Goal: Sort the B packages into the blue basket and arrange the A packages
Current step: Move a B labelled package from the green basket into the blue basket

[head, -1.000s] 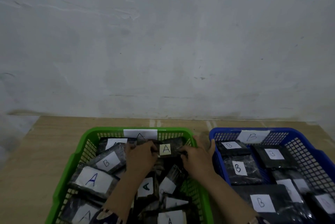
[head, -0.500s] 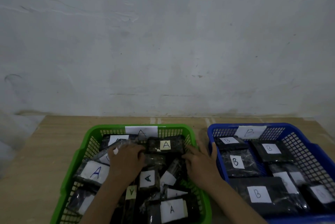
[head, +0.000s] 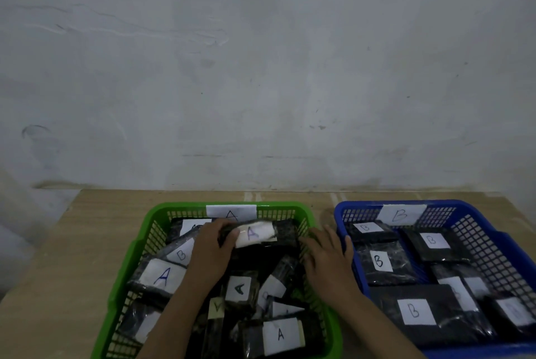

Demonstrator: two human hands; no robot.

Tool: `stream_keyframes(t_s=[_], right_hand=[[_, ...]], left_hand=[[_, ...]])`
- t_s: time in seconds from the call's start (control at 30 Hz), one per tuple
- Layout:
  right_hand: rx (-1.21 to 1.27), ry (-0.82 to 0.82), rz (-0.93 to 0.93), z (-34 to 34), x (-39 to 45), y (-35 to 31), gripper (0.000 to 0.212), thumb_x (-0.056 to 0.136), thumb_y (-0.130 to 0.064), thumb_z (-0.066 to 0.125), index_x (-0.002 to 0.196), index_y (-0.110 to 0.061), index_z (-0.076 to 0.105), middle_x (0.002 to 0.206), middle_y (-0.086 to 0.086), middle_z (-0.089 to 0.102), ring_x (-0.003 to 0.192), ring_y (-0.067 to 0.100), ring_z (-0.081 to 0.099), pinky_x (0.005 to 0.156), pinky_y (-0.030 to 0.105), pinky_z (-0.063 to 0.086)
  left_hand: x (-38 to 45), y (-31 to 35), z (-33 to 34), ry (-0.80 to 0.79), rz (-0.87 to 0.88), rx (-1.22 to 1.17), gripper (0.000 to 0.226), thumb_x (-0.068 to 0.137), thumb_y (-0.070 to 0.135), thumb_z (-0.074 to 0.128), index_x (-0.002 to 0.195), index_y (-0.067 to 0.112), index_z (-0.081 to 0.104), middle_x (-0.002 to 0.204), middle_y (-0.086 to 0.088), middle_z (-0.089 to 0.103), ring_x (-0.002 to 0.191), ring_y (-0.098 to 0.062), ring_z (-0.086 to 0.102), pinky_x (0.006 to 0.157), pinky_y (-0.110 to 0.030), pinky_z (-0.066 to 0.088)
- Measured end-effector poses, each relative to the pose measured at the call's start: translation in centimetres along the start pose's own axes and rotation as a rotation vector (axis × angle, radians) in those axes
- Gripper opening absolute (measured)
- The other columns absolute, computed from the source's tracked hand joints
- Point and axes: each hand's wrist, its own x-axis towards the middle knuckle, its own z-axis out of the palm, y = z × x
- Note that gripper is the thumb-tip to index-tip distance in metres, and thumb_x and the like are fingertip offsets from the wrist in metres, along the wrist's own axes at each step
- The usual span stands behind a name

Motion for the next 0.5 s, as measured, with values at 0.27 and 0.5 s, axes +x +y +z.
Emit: stream_keyframes(t_s=[0.27, 0.5], right_hand=[[0.027, -0.005, 0.015, 0.4, 0.3, 0.4, 0.039, 0.097, -0.022, 0.028, 0.135, -0.031, 0.031, 0.151, -0.012, 0.015, 0.142, 0.011, -0.003, 0.112, 0.044, -0.016], [0.067, 0.018, 0.005, 0.6, 0.4, 0.7, 0.037, 0.096, -0.026, 0.028, 0.133, -0.032, 0.034, 0.148, -0.013, 0.02, 0.14, 0.007, 0.003, 0.108, 0.036, -0.022]], left_hand=[[3.9, 2.5, 4.4, -0.1, -0.138, -0.082, 0.021, 0.088, 0.016, 0.055, 0.106, 0.004, 0.053, 0.11, -0.015, 0.056, 0.096, -0.026, 0.052, 0.078, -0.03, 0.041], [3.6, 1.9, 6.3, 0.155, -0.054, 0.017, 0.021, 0.085, 0.022, 0.06, 0.076, 0.007, 0.049, 0.083, -0.01, 0.053, 0.082, -0.029, 0.051, 0.065, -0.031, 0.034]])
